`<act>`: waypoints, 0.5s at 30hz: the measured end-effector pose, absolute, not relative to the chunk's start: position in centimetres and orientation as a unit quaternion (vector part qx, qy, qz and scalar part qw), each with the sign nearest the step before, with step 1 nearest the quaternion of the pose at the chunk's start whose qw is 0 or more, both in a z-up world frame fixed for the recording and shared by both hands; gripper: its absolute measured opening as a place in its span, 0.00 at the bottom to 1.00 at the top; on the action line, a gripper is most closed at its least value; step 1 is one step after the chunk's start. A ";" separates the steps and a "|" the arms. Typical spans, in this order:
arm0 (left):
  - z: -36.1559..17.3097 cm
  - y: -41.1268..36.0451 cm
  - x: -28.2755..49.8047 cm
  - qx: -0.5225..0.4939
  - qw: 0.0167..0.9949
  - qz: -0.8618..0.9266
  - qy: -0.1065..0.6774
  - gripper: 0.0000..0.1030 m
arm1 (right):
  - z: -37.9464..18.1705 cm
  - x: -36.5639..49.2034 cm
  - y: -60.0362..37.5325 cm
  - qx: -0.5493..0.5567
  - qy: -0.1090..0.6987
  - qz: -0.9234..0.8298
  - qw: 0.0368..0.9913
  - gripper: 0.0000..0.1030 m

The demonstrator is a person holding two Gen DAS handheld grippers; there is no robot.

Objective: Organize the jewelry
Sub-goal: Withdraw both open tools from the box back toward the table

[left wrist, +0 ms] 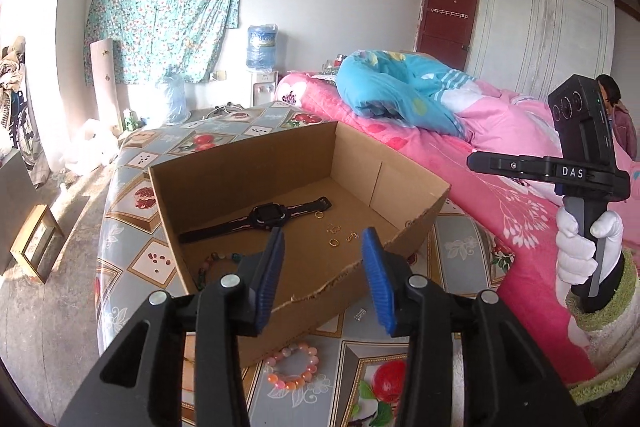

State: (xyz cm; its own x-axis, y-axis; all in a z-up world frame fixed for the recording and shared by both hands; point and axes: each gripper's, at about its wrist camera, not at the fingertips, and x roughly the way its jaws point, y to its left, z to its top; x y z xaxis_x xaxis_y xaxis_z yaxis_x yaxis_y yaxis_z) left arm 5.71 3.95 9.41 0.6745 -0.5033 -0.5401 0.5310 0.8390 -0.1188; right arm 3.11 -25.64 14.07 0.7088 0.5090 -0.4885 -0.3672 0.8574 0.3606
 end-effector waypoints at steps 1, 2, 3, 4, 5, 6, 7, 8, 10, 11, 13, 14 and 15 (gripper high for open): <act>9.0 4.3 4.8 0.024 0.913 -0.286 0.290 0.43 | 13.7 2.2 -25.5 0.115 0.298 0.240 0.917 0.30; 8.5 4.5 4.1 0.022 0.910 -0.290 0.295 0.45 | 13.2 1.4 -25.2 0.111 0.302 0.239 0.916 0.32; 7.7 4.6 3.6 0.015 0.906 -0.294 0.305 0.45 | 12.5 0.9 -24.9 0.109 0.310 0.238 0.914 0.34; 6.7 4.5 3.4 0.004 0.899 -0.296 0.322 0.46 | 11.6 0.5 -24.5 0.108 0.321 0.235 0.911 0.34; 5.5 4.3 3.3 -0.005 0.892 -0.295 0.342 0.46 | 10.6 0.4 -24.1 0.110 0.333 0.231 0.908 0.34; 4.2 3.8 3.2 -0.008 0.886 -0.291 0.360 0.46 | 9.5 0.4 -23.7 0.116 0.347 0.230 0.902 0.34; 3.0 3.3 3.3 -0.001 0.884 -0.281 0.374 0.46 | 8.4 0.5 -23.3 0.123 0.361 0.229 0.896 0.34; 1.9 2.6 3.3 0.011 0.883 -0.269 0.384 0.46 | 7.5 0.6 -22.9 0.127 0.373 0.222 0.892 0.34; 0.3 1.6 3.7 0.040 0.885 -0.250 0.392 0.46 | 6.1 0.8 -22.2 0.127 0.389 0.215 0.887 0.34; -0.3 1.1 4.0 0.048 0.884 -0.247 0.394 0.46 | 5.6 0.9 -21.9 0.129 0.395 0.214 0.884 0.34; -1.3 0.7 4.6 0.058 0.884 -0.238 0.398 0.46 | 4.9 1.1 -21.3 0.132 0.408 0.219 0.877 0.34; -1.9 0.7 5.2 0.065 0.883 -0.228 0.405 0.46 | 4.8 1.2 -21.1 0.130 0.409 0.220 0.876 0.34; -2.3 0.6 5.7 0.066 0.880 -0.222 0.414 0.46 | 4.8 1.3 -20.8 0.128 0.410 0.221 0.876 0.34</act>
State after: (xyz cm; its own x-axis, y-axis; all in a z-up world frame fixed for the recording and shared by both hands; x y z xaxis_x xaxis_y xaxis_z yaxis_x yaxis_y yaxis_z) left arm 5.66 0.61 -2.33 0.5586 -0.3356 -0.7585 0.4455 0.8928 -0.0670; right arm 1.29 -20.83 4.79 0.5659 0.4919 -0.6617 -0.2816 0.8696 0.4057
